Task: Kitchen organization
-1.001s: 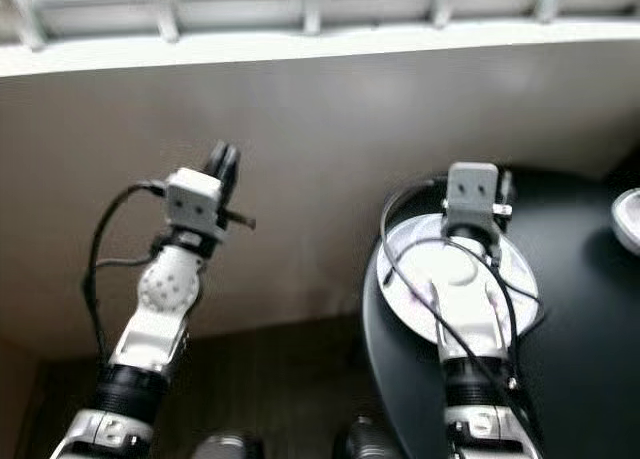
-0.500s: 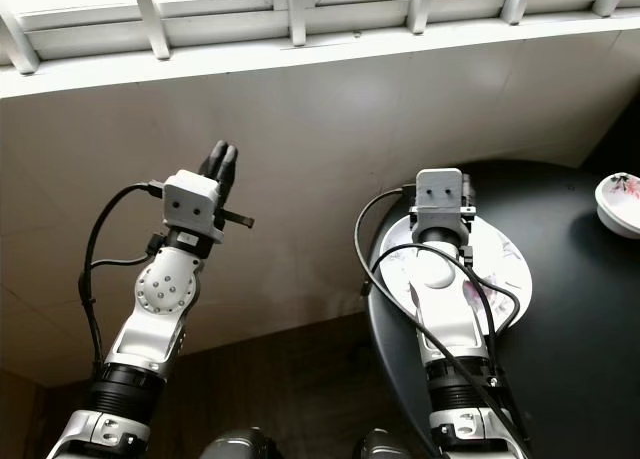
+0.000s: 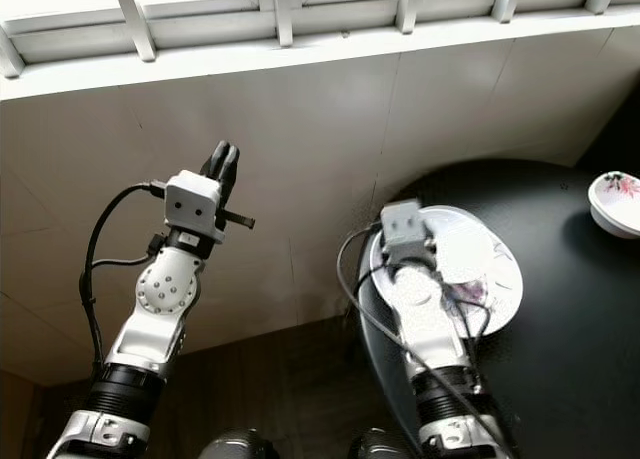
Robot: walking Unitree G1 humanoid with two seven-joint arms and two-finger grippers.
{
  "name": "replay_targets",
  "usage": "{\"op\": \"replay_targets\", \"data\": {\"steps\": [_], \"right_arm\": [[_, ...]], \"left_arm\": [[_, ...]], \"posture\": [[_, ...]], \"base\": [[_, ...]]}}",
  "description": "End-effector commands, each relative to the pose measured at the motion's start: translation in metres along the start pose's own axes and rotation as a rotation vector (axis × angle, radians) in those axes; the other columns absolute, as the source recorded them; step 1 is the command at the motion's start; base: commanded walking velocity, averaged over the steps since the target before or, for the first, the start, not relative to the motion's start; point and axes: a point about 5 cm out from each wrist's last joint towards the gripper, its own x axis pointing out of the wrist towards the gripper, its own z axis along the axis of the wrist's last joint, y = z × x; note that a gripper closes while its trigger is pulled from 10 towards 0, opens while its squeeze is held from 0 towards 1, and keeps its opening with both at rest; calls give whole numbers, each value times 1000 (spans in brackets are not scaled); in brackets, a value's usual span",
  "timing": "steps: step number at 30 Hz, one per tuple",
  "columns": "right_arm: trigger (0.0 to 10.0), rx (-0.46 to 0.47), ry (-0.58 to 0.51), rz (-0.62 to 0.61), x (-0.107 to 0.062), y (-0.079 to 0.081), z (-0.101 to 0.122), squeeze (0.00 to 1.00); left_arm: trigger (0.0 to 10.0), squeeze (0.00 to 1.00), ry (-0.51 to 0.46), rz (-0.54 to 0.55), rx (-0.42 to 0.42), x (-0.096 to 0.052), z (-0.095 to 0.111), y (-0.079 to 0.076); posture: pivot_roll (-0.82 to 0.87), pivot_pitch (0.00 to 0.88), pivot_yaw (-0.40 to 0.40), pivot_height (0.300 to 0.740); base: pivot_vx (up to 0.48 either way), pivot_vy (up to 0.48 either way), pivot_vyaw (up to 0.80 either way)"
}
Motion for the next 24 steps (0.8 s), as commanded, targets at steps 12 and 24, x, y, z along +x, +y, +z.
{"op": "replay_targets", "data": {"steps": [12,24], "right_arm": [[10000,12,19,-52,3,-13,3,0],[0,31,20,-39,0,-14,0,0]], "left_arm": [[10000,0,6,-8,20,-1,-1,1],[10000,0,8,-12,24,0,-2,2]], "posture": [[152,0,-29,740],[152,0,-25,740]], "base": [[0,0,0],[0,0,0]]}}
